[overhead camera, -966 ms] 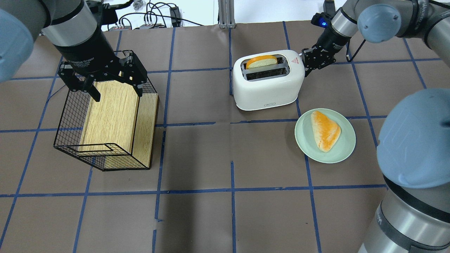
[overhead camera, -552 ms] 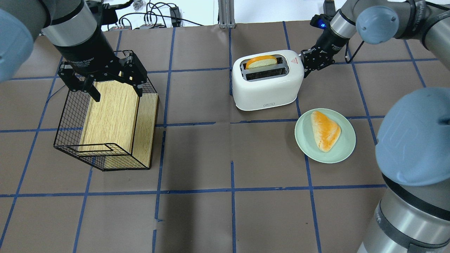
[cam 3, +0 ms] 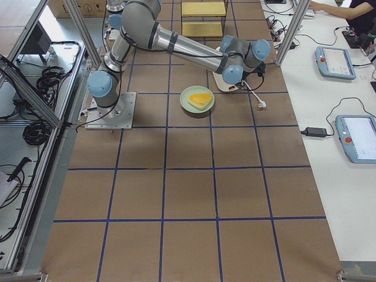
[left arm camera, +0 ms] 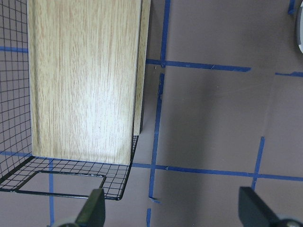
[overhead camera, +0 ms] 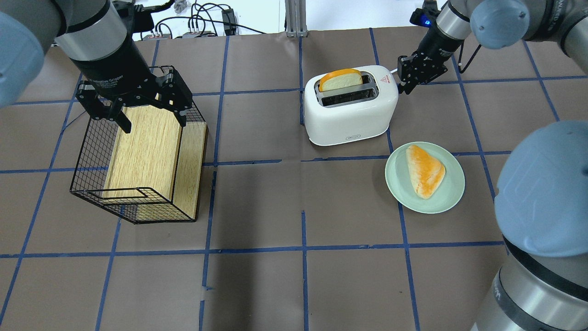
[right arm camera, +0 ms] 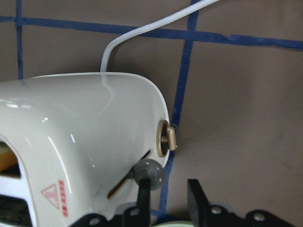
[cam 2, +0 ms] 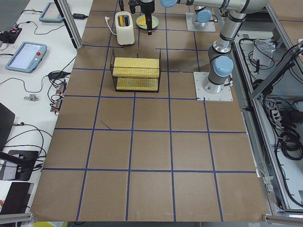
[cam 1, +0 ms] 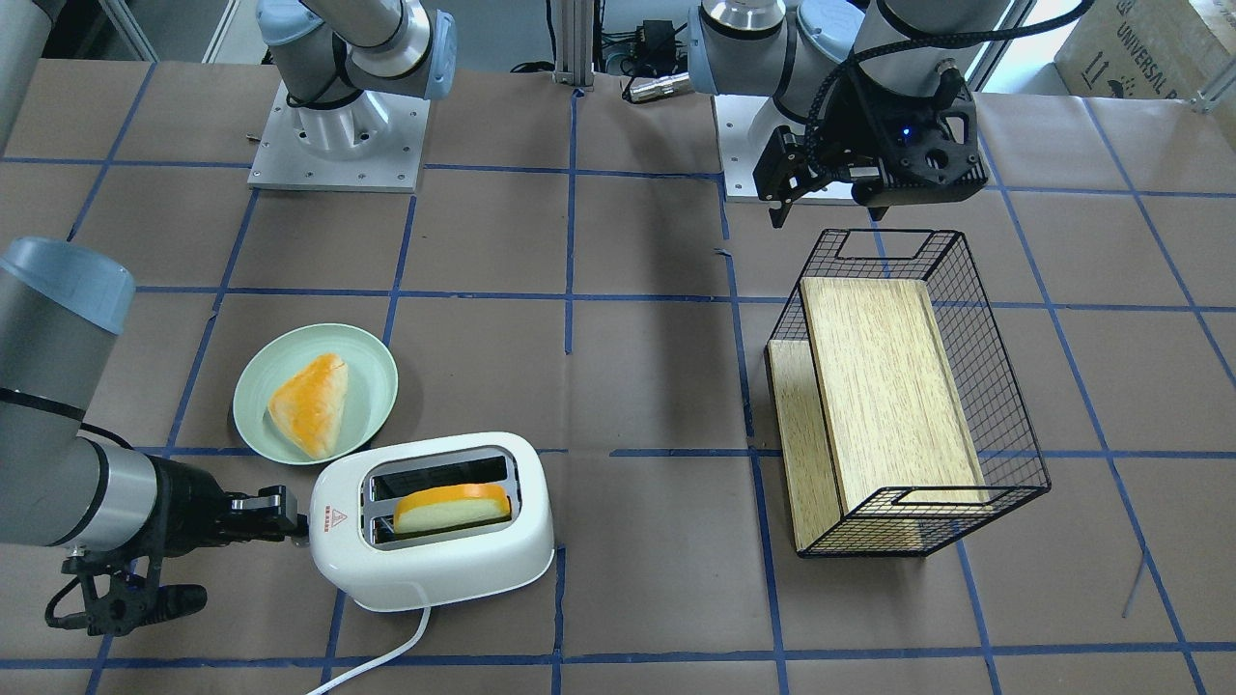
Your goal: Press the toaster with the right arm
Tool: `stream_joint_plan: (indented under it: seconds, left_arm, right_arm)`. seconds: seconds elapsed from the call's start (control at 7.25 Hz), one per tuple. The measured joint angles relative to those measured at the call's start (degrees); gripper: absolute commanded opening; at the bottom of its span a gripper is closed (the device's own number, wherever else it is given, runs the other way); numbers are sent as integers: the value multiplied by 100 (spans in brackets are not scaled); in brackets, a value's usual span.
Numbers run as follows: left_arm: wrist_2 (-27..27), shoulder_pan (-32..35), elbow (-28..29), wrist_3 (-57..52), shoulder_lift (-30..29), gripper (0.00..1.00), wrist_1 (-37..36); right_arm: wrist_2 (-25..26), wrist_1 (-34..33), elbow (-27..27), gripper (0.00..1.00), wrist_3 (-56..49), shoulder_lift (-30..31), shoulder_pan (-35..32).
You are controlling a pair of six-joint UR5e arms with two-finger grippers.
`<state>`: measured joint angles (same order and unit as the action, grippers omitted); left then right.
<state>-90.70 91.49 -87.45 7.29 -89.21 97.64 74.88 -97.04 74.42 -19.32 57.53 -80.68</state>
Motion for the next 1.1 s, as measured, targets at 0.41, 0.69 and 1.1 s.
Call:
stream_joint_plan:
  seconds: [0.41, 0.69, 1.1]
  left_arm:
    - [0, 0, 0, 0, 0, 100, -2]
    - [0, 0, 0, 0, 1, 100, 0]
    - [0, 0, 2, 0, 0, 100, -3]
  right_arm:
    - [1229, -305, 26, 100, -235, 468, -134]
    - [1457, -188, 193, 100, -228, 1239, -407]
    - [1535, 171, 1146, 100, -162, 2443, -497]
